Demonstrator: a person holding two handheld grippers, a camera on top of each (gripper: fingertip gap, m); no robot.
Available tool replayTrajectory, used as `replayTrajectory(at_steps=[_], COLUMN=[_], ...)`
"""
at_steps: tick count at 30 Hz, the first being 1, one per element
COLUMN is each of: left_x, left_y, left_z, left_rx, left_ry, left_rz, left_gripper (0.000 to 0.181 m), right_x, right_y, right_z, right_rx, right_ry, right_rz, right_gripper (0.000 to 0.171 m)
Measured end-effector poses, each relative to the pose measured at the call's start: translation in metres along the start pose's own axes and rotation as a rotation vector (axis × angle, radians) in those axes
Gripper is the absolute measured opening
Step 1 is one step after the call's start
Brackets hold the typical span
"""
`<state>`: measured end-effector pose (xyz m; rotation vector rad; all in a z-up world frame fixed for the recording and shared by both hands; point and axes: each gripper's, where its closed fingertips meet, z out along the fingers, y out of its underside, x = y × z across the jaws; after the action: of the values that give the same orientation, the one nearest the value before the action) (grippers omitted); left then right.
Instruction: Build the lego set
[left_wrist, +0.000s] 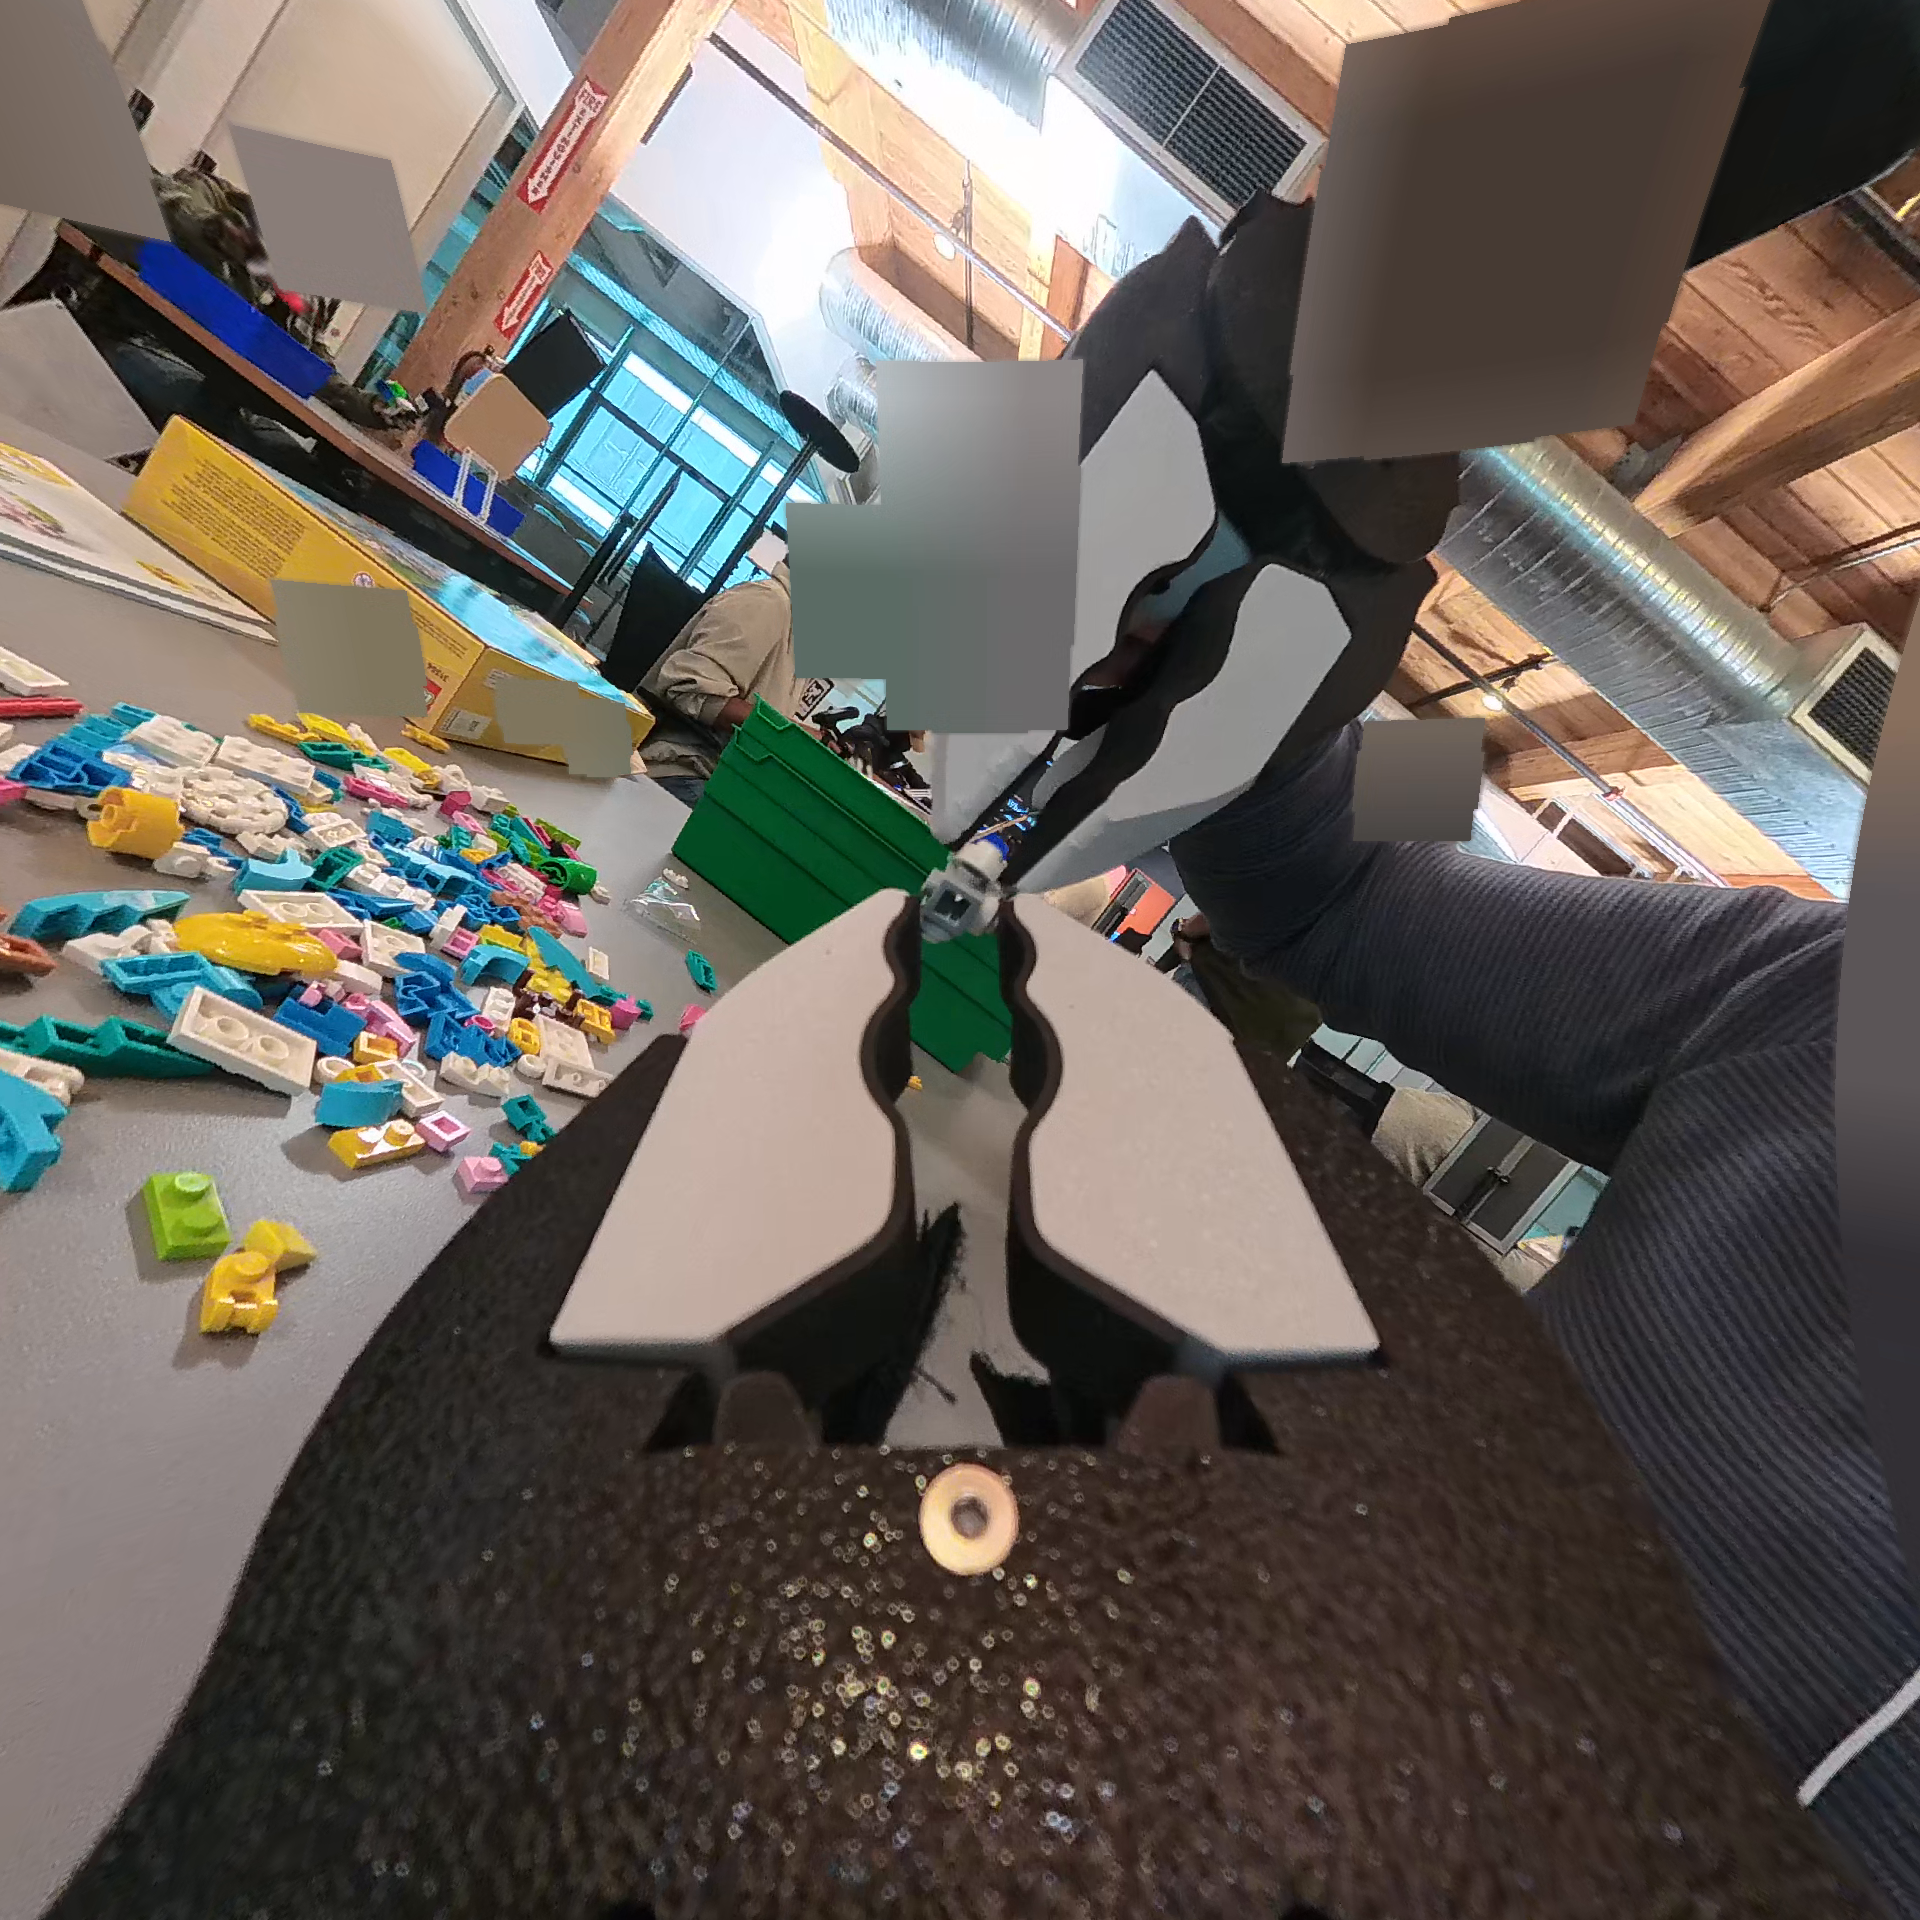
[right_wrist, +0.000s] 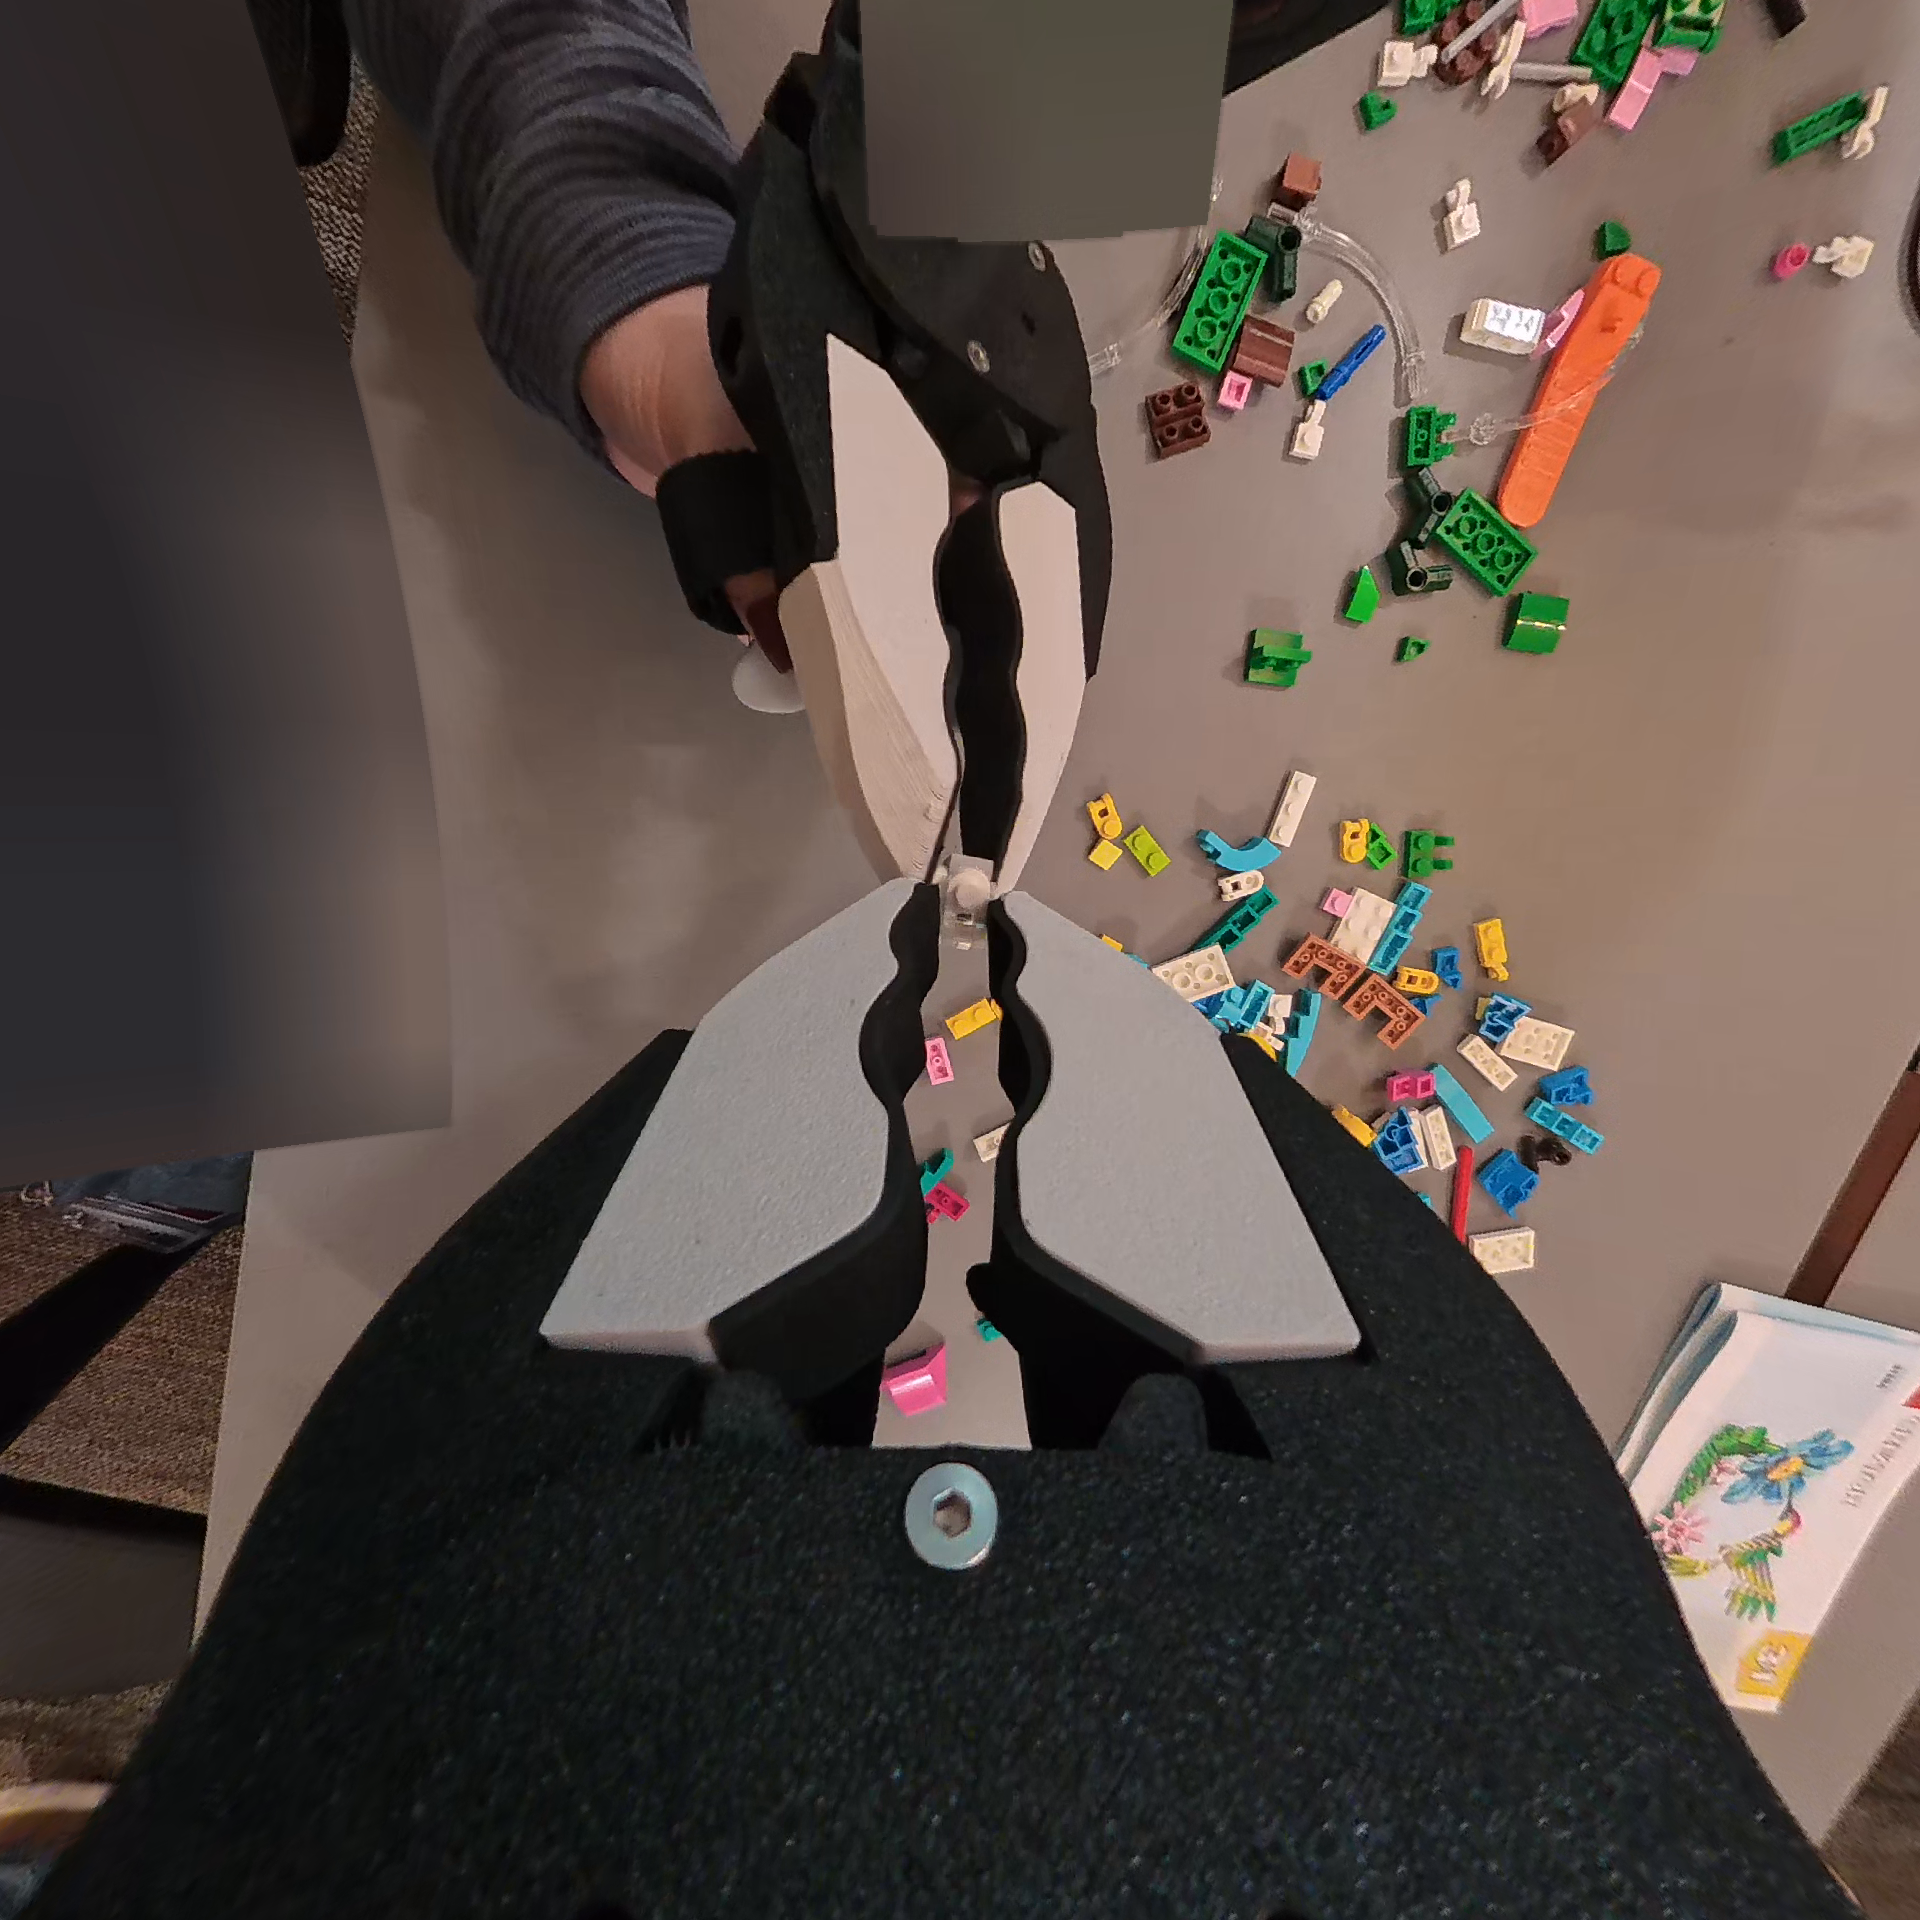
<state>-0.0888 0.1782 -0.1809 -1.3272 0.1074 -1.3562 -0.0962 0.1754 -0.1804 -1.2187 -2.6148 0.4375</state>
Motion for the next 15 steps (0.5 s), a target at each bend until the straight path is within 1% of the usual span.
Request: replayTrajectory(at_steps=[1,15], left_x=[-0.0001,-0.0002], left_y=[-0.0002,-0.0002], left_z=[-0.0001,-0.0002], left_rx=[0.001,0.001], left_ry=[0.0,0.007], left_rz=[-0.001,-0.013], left_gripper=[0.014,0.014], right_x=[-0.0002,-0.0003], right_y=[-0.0002,-0.0028], right_z=[-0.0002,-0.0037], right_rx=[0.002,0.039], right_ry=[0.0,0.024], right_rz=[0.0,-0.005], right_gripper=[0.009,0.011])
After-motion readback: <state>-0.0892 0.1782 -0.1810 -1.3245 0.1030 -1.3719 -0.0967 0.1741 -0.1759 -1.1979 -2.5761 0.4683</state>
